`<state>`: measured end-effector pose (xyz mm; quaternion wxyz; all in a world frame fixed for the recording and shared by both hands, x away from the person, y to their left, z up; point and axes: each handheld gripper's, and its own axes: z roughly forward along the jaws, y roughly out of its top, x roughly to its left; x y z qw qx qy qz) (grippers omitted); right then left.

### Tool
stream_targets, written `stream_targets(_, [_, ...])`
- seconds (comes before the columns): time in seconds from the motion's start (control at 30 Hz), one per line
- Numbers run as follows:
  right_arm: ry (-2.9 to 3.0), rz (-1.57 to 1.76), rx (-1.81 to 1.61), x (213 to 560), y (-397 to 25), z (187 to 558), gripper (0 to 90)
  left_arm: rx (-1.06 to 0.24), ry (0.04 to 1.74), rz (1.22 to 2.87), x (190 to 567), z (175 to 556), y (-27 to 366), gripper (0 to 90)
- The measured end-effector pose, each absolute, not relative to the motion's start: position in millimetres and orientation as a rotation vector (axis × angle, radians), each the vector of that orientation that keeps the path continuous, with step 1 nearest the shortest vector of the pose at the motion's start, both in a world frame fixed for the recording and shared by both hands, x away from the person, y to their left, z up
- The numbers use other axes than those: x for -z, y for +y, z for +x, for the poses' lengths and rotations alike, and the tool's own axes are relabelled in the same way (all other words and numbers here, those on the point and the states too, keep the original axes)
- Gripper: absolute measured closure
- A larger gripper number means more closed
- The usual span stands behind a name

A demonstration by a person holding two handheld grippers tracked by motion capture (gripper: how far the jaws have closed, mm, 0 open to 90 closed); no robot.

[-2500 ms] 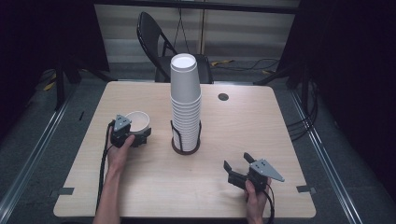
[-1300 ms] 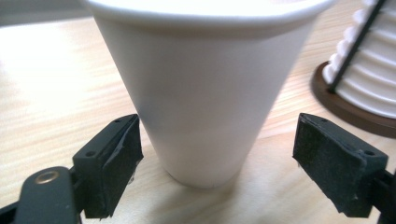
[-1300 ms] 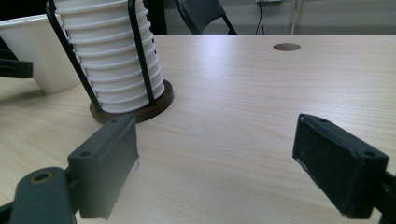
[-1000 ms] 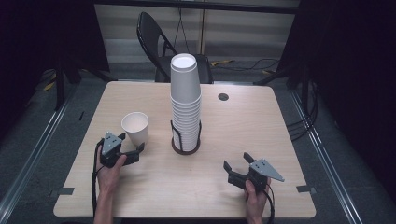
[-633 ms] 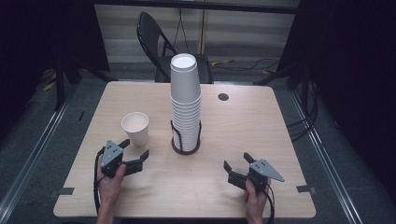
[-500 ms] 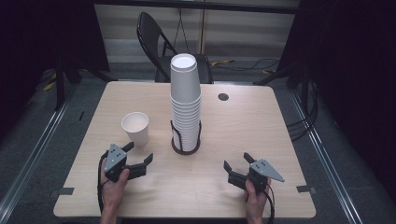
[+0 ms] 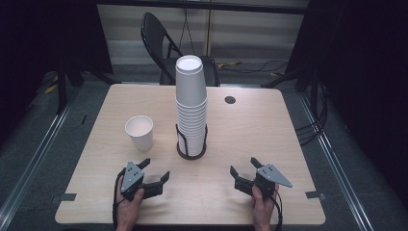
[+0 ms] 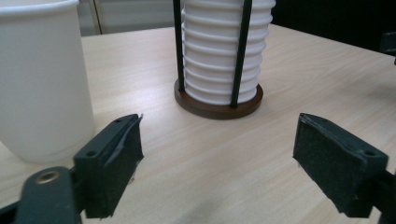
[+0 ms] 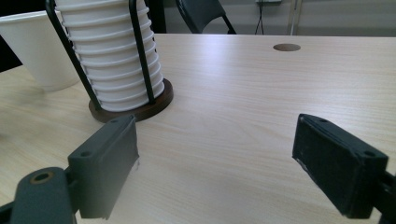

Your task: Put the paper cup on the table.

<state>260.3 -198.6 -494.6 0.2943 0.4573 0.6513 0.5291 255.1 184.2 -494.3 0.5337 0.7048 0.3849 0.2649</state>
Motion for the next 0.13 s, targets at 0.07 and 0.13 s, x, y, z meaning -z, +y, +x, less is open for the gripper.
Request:
stream_targets(0.07, [1.739,1.217,-1.401,494.5,-198.2,260.9,13.6,-0.655,0.912,1.680,494.5,253.5,182.9,15.5])
stream_targets(0.13, [1.746,1.241,-1.380,494.2,-197.6,262.8,13.7,-0.663,0.901,1.668,494.6,252.5,183.7,15.5])
